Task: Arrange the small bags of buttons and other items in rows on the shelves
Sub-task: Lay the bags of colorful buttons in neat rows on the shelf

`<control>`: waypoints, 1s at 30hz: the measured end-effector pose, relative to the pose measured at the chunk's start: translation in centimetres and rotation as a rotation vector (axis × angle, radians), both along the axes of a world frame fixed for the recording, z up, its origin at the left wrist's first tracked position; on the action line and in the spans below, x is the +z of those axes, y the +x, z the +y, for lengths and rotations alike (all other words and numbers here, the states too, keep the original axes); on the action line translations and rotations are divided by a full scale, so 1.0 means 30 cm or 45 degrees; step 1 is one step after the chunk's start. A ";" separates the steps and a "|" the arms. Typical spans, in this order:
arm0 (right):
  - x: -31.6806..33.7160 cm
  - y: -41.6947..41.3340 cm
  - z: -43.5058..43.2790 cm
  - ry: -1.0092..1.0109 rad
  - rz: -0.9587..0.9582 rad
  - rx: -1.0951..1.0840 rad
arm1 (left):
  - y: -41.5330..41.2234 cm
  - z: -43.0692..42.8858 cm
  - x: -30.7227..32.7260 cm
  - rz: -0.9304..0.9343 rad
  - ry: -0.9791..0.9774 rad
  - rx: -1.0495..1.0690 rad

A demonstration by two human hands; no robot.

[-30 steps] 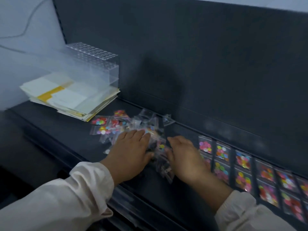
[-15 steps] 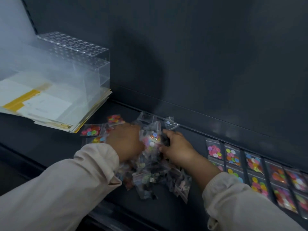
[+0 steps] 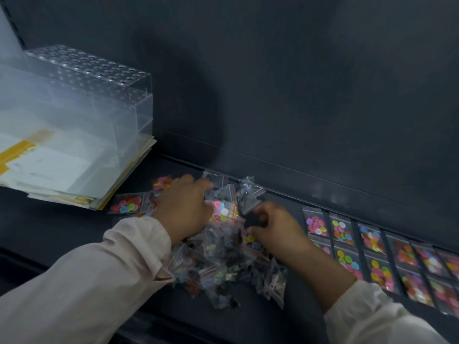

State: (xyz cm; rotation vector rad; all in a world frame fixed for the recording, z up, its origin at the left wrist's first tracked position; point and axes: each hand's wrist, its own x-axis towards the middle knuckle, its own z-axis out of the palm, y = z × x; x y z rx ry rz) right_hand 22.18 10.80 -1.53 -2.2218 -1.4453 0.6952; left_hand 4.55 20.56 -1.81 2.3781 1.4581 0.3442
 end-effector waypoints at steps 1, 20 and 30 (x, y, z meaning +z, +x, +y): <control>-0.002 -0.002 -0.011 -0.106 -0.074 0.068 | 0.007 -0.001 0.003 0.083 0.015 -0.040; 0.055 0.014 -0.063 0.196 1.161 -0.488 | 0.065 -0.038 0.057 -0.800 -0.328 0.083; 0.131 0.164 -0.258 0.283 1.256 -0.404 | 0.244 -0.267 0.188 -1.020 -0.804 0.106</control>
